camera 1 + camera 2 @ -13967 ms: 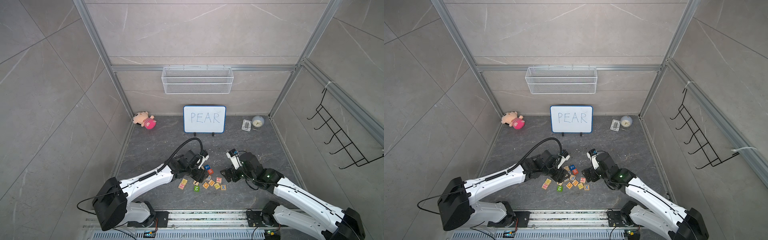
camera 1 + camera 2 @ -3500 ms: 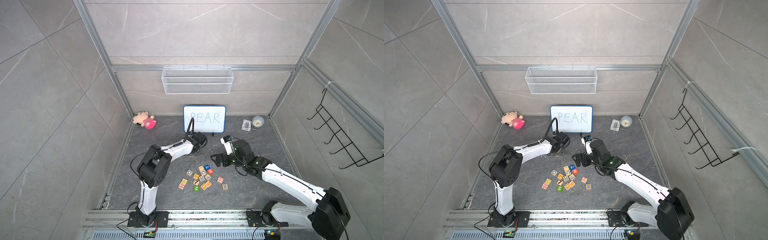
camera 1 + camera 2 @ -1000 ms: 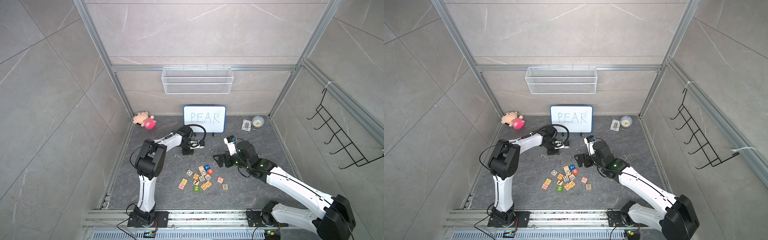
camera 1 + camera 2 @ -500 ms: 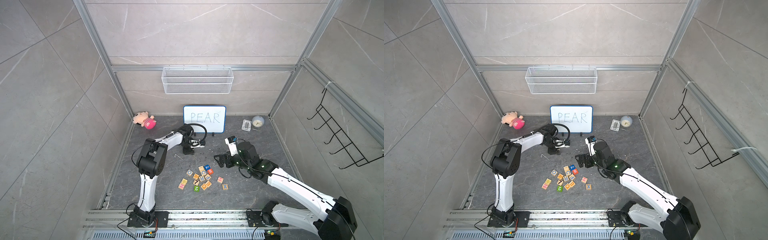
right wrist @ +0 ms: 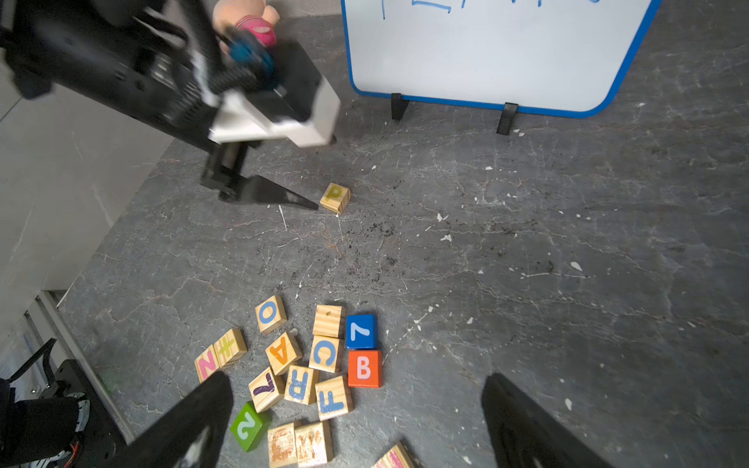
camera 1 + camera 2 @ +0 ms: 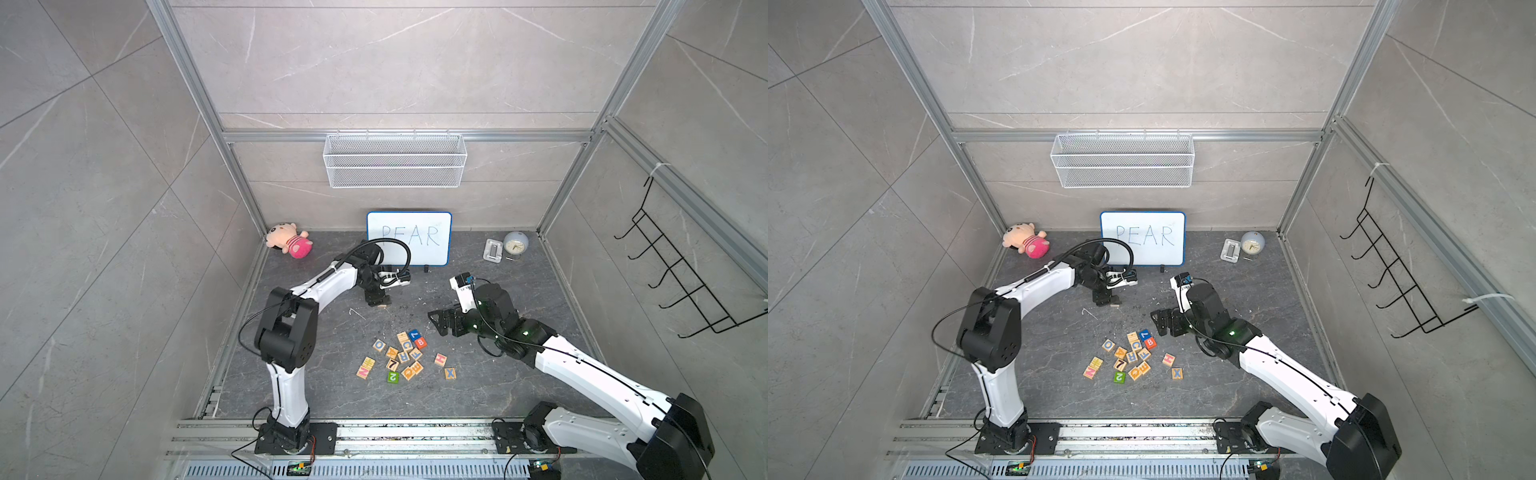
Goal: Spell the uppercase word “pear” with letter blocks
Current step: Place the letter block at the center of the board, then pick up the letter block from the center of the board.
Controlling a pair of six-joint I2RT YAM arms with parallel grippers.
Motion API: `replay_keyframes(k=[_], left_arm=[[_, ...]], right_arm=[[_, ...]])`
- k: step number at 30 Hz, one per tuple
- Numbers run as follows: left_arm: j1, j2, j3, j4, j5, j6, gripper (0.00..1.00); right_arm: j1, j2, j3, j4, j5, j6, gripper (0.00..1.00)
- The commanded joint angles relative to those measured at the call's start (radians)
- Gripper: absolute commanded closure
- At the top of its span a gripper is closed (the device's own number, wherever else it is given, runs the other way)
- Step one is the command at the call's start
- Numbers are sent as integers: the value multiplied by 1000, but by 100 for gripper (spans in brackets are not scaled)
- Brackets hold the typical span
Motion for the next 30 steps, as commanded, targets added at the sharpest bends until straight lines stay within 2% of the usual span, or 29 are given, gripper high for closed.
replay_keyframes(k=[1, 3, 4, 9, 12, 16, 20, 22, 26, 30], left_arm=[[-6, -153, -53, 106, 74, -95, 22], [-6, -213, -90, 180, 64, -181, 11], [-6, -247, -108, 209, 64, -231, 0], [-6, -419, -273, 450, 67, -486, 0], [-4, -509, -402, 624, 69, -634, 0], [-4, -575, -450, 603, 111, -856, 0], [-14, -661, -568, 584, 102, -1042, 7], [-41, -731, -650, 578, 94, -1068, 1], [-167, -866, -766, 500, -39, -1055, 0], [-303, -952, -824, 446, -185, -1056, 10]], right_arm=[[6, 10, 42, -52, 13, -26, 2], [6, 8, 58, -79, 13, -34, 2], [5, 6, 63, -96, 17, -38, 2], [6, -1, 87, -176, 26, -69, 3], [12, 24, 120, -256, -36, -93, 6], [71, 84, 162, -400, -31, -97, 16], [134, 113, 164, -458, -3, -77, 29], [157, 137, 171, -477, -22, -72, 32], [220, 214, 222, -524, -14, -67, 35], [270, 285, 256, -514, -3, -29, 35]])
